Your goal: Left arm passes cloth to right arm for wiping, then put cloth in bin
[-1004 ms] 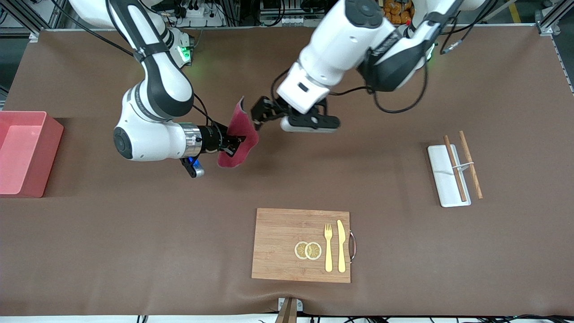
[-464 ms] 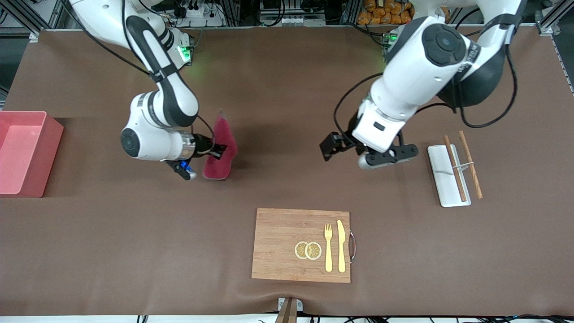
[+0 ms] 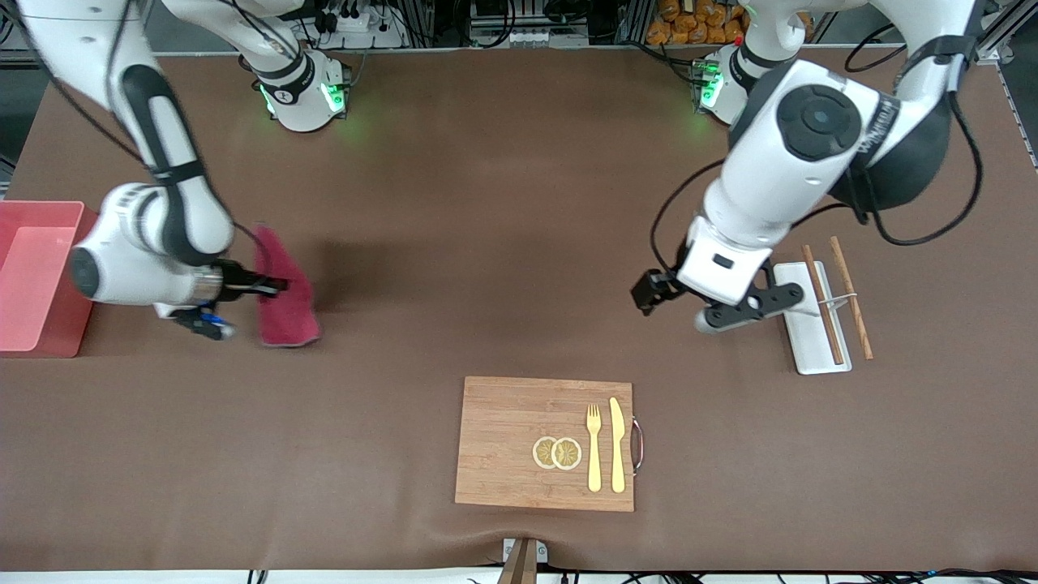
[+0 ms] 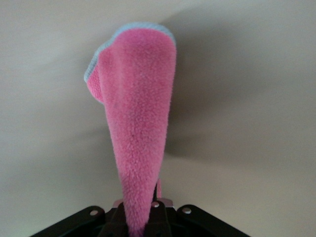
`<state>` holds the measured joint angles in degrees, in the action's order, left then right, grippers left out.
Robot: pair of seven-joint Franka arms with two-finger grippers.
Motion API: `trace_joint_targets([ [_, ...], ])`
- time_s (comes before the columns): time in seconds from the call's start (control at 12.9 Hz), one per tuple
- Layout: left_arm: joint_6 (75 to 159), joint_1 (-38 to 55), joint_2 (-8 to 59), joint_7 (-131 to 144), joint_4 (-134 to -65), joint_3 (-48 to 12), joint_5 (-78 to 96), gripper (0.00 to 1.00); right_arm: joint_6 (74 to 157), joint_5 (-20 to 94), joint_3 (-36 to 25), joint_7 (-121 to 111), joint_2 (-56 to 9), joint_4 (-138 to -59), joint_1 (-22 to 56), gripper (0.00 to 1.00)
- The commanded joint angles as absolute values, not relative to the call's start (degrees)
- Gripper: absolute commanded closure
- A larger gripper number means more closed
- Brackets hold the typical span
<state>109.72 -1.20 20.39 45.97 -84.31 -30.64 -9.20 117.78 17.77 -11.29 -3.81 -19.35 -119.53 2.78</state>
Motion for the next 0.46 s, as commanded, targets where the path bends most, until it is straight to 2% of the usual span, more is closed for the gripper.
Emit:
trace_joint_targets([
  [0.0, 107.5, -5.0, 18.8, 40.3, -85.5, -31.1, -10.2, 0.0, 114.3, 9.9, -10.3, -13.8, -18.2, -116.2, -5.9, 1.0],
  [0.23, 103.6, -9.5, 17.3, 32.6, -85.5, -31.1, -10.2, 0.0, 109.6, 4.2, -10.6, -20.4, -17.8, -111.0, -10.0, 1.0],
  [0.39, 101.8, -11.2, 15.9, 29.5, -85.4, -31.3, -10.1, 0.0, 108.6, 2.6, -10.5, -20.1, -17.9, -110.3, -10.2, 1.0],
])
